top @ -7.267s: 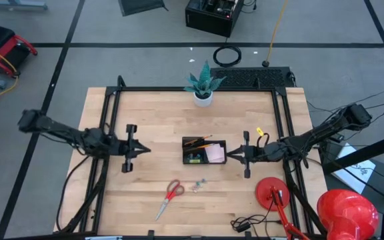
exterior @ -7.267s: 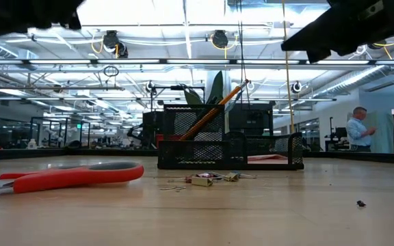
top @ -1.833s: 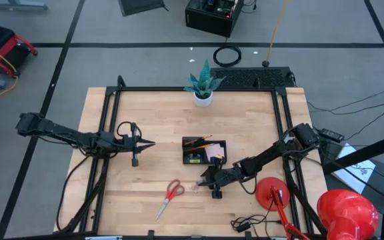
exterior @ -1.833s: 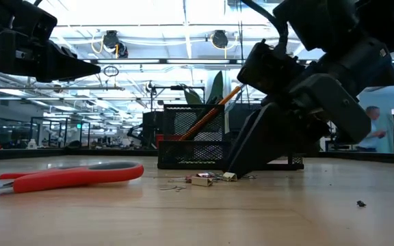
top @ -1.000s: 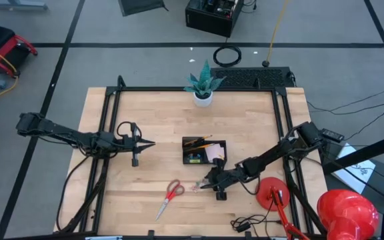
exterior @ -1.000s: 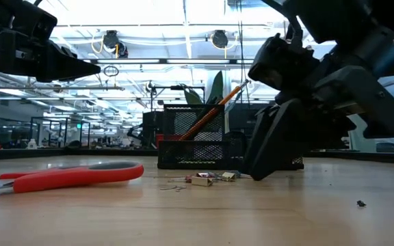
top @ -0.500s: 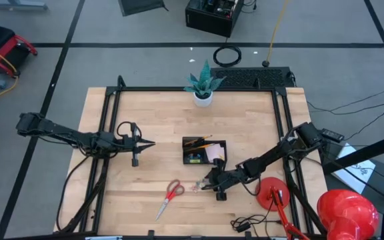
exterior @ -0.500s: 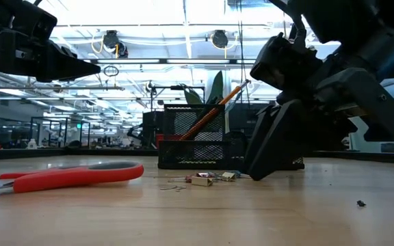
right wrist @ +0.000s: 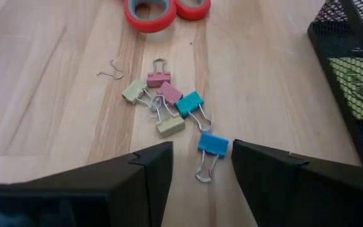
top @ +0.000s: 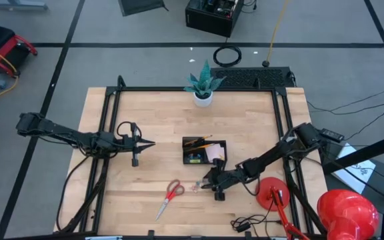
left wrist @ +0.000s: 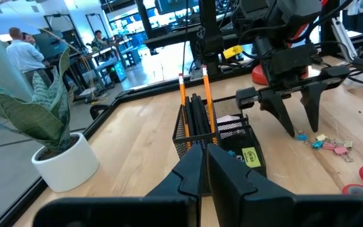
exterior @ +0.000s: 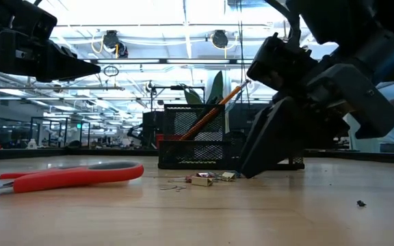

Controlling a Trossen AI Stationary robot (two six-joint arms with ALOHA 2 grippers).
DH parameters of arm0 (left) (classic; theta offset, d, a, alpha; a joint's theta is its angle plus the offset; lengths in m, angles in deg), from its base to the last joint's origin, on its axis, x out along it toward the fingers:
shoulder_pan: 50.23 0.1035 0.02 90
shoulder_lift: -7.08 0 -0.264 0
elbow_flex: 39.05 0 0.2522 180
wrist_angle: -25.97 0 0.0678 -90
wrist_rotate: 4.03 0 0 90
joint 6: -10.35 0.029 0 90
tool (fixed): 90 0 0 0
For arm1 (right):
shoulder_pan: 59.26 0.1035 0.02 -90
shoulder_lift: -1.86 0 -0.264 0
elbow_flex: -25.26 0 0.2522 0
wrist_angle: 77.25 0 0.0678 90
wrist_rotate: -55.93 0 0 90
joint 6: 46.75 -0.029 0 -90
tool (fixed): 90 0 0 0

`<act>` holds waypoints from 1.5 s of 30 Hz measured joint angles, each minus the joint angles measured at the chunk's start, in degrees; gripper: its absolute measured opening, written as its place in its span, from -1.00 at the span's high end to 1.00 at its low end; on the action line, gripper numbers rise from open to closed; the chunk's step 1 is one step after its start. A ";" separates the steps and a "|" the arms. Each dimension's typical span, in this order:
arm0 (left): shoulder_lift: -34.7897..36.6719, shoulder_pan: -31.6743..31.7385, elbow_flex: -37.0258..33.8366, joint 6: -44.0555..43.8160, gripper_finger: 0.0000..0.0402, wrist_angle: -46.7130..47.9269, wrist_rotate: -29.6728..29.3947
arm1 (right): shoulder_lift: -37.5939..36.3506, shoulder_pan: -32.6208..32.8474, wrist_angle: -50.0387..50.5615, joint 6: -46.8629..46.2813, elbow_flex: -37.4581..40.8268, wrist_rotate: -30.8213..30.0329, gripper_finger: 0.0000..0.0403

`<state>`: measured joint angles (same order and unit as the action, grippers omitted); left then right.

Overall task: Pick and place office supplies into organizer
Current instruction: Put the blue binder clip into the desk organizer

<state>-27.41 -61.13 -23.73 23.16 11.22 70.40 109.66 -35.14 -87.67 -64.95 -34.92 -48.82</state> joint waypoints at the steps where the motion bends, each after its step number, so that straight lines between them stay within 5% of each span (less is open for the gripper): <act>1: -0.01 0.00 0.00 0.01 0.85 0.00 0.00 | 0.44 0.00 -0.58 0.02 -0.01 0.00 0.23; 14: -0.01 0.00 0.00 0.01 0.85 0.00 0.00 | 2.18 -0.17 -2.13 1.13 -0.16 -0.28 0.24; 34: 0.01 0.00 0.00 0.17 0.85 0.03 0.00 | 2.25 -0.44 -1.60 3.79 -0.18 -0.13 0.73; 45: -0.01 0.00 0.00 0.29 0.85 0.12 0.00 | -2.65 -0.42 -2.79 8.45 -0.92 0.18 0.69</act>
<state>-27.42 -61.13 -23.73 23.44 11.35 70.40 107.01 -35.56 -90.46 -56.50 -35.85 -48.63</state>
